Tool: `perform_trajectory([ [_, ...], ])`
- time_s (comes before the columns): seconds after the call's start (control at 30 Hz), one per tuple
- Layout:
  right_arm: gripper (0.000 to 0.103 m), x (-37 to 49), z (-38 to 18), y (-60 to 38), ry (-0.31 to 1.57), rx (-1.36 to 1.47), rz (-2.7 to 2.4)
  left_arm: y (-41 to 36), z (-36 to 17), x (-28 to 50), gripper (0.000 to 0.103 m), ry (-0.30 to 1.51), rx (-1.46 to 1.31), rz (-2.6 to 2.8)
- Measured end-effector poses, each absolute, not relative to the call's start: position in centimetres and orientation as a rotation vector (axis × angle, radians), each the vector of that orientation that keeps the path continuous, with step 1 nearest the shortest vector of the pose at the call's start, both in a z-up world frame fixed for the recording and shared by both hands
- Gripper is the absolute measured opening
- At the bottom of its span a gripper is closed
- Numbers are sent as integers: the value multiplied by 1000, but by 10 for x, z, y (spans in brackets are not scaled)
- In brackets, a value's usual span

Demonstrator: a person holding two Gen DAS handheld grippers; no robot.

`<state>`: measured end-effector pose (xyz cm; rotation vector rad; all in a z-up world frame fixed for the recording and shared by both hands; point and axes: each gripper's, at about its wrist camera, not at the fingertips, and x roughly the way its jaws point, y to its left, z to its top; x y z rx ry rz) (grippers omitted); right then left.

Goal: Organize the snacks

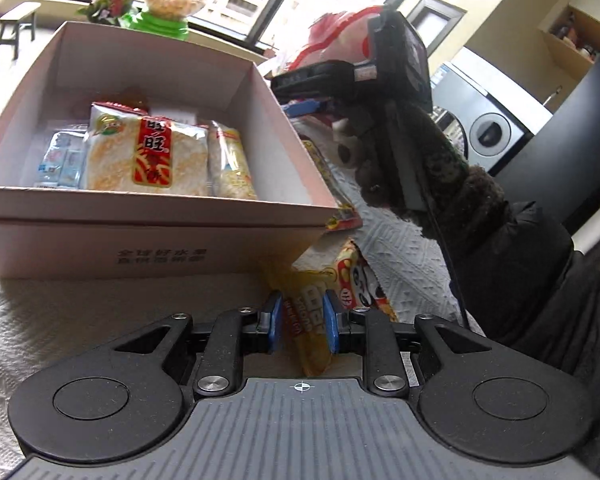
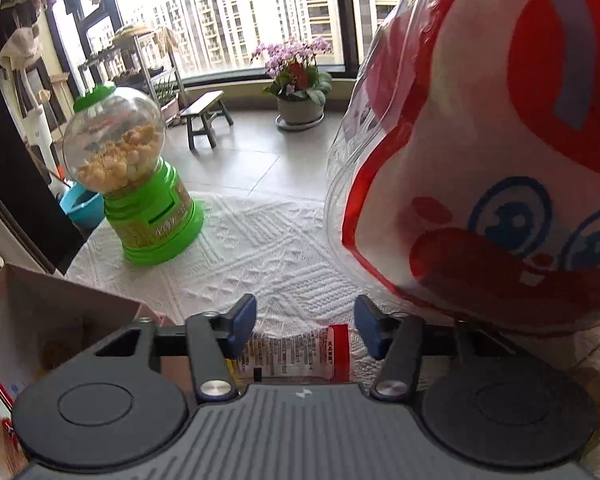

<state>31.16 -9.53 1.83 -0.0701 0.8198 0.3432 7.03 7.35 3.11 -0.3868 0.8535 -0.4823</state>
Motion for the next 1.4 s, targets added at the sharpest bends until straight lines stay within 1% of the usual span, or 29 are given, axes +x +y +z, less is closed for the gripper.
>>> perform_trajectory([
  [0.03,42,307,17,-96,821,-97,342,76,29,70,25,854,-400,-479],
  [0.13,32,284,19,-109,833,-178,366,80,26,75,25,855,-439,-474],
  [0.17,32,274,20,-115,841,-190,386,81,25,77,25,853,-450,-478],
  [0.3,32,223,21,-138,878,-225,489,77,20,81,25,861,-471,-505],
  [0.47,32,160,20,-164,896,-243,565,55,17,86,25,887,-442,-554],
  [0.53,32,141,20,-174,894,-234,583,44,17,88,30,895,-418,-565],
  [0.73,34,121,19,-200,866,-232,522,8,30,93,32,885,-329,-550],
  [0.8,41,122,23,-211,854,-216,491,-4,33,94,32,887,-281,-540],
  [0.87,54,130,30,-226,788,-170,425,-11,34,91,32,897,-246,-534],
  [0.9,57,135,34,-235,741,-147,373,-13,34,91,32,904,-236,-532],
  [0.97,79,151,36,-249,654,-124,269,-12,36,86,32,903,-225,-517],
  [1.03,80,179,32,-257,627,-121,199,-9,41,83,32,889,-215,-495],
  [1.17,80,243,18,-272,675,-7,168,-1,51,78,32,880,-216,-452],
  [1.2,83,256,15,-277,686,42,161,1,52,77,32,878,-215,-445],
  [1.23,95,265,13,-282,690,89,159,3,53,76,32,878,-216,-441],
  [1.27,96,272,12,-284,689,118,169,3,53,77,32,880,-218,-441],
  [1.33,96,280,9,-286,711,123,185,4,53,77,32,885,-218,-442],
  [1.4,88,274,10,-281,719,76,176,3,52,79,32,888,-221,-442],
])
